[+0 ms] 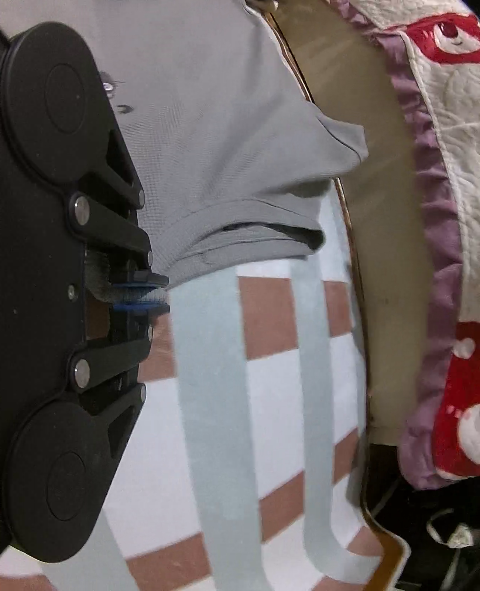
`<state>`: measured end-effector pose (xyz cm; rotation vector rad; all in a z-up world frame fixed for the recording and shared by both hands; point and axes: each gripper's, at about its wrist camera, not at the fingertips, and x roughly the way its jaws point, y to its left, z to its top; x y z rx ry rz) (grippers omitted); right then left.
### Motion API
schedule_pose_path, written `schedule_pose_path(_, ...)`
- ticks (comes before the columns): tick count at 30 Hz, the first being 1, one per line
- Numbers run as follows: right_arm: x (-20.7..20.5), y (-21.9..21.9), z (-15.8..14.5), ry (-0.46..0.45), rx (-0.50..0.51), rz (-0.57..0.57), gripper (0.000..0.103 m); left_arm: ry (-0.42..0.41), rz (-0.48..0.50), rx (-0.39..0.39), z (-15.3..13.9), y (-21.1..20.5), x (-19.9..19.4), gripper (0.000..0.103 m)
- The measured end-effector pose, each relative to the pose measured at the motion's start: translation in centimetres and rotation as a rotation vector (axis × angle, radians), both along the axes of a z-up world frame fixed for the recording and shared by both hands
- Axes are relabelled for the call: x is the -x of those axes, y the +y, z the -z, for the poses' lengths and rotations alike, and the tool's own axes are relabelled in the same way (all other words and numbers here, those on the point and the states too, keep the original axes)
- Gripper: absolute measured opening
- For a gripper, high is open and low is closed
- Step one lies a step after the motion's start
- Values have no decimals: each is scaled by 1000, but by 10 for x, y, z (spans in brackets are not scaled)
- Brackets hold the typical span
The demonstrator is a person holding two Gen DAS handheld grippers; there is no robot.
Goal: Fold clothes
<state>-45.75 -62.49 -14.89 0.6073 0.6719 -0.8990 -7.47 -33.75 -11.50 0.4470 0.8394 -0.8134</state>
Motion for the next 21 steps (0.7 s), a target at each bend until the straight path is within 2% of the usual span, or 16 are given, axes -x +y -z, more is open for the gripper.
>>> schedule_pose_path(2, -3, -9, -16, -43, 20, 11, 34, 11, 7, 13, -3, 3, -9, 42)
schedule_pose_path(4, -10, -26, -31, -119, 15, -6, 42, 18, 25, 28, -7, 5, -18, 42)
schedule_pose_path(5, -16, -36, -37, -155, -3, -25, 42, 16, 37, 32, -9, 5, -23, 42)
schedule_pose_path(8, -47, -84, -34, -295, -139, -94, 41, -27, 60, 35, -17, -6, -42, 45)
schedule_pose_path(10, -70, -113, -21, -309, -223, -75, 41, -47, 33, 38, -18, -8, -57, 46)
schedule_pose_path(14, -110, -143, 7, -216, -248, -35, 42, -80, -59, 40, -16, 6, -93, 46)
schedule_pose_path(16, -120, -142, 14, -224, -209, -42, 42, -89, -101, 36, -11, 18, -108, 46)
schedule_pose_path(17, -125, -141, 17, -226, -189, -47, 35, -92, -121, 33, -9, 24, -114, 46)
schedule_pose_path(19, -138, -135, 15, -141, -95, -123, 7, -107, -153, 20, -3, 36, -125, 46)
schedule_pose_path(20, -140, -132, 9, -111, -18, -149, 7, -118, -171, 13, 0, 42, -131, 46)
schedule_pose_path(21, -135, -131, 1, -126, 56, -114, 7, -126, -189, 10, 2, 48, -137, 46)
